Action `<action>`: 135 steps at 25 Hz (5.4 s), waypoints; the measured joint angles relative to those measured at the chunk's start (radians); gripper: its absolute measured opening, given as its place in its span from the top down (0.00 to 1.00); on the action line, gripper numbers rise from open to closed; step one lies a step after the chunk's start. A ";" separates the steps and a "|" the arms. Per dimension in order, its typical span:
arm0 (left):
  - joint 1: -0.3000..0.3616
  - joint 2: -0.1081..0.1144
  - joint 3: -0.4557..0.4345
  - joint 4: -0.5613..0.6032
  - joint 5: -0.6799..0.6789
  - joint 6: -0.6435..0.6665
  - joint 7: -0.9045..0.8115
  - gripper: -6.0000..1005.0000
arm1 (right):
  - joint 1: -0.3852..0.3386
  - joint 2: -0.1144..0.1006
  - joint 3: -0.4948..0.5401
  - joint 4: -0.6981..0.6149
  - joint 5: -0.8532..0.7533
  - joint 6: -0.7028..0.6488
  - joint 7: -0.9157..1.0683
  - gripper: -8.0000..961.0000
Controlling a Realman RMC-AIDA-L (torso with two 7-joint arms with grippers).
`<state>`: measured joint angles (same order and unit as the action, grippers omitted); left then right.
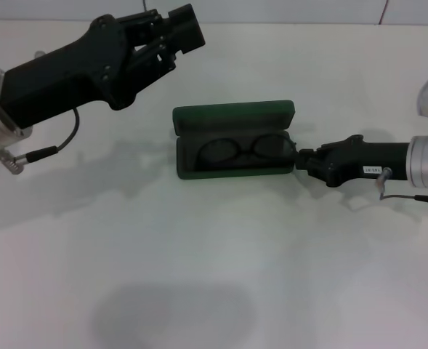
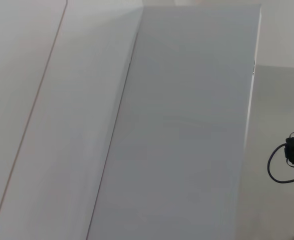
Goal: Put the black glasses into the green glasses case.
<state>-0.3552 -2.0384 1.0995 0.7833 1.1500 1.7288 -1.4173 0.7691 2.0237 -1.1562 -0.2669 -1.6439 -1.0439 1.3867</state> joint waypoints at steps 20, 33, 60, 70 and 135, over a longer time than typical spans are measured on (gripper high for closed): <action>0.002 -0.010 0.000 -0.024 0.000 -0.001 0.012 0.77 | 0.038 0.001 -0.025 0.013 0.003 0.017 0.005 0.88; -0.095 0.010 -0.051 -0.089 0.060 -0.047 0.026 0.77 | -0.249 0.004 -0.021 -0.181 0.085 -0.188 0.044 0.90; -0.412 0.047 -0.051 -0.146 0.659 -0.519 -0.148 0.77 | -0.333 -0.009 -0.010 -0.247 0.157 -0.313 -0.057 0.91; -0.480 0.028 -0.043 -0.242 0.793 -0.625 -0.171 0.77 | -0.335 -0.003 -0.010 -0.207 0.159 -0.300 -0.072 0.91; -0.471 -0.039 -0.007 -0.263 0.925 -0.479 -0.201 0.77 | -0.327 0.003 -0.010 -0.149 0.168 -0.248 -0.101 0.90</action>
<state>-0.8264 -2.0771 1.0926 0.5202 2.0752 1.2502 -1.6179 0.4419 2.0264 -1.1658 -0.4157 -1.4757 -1.2915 1.2854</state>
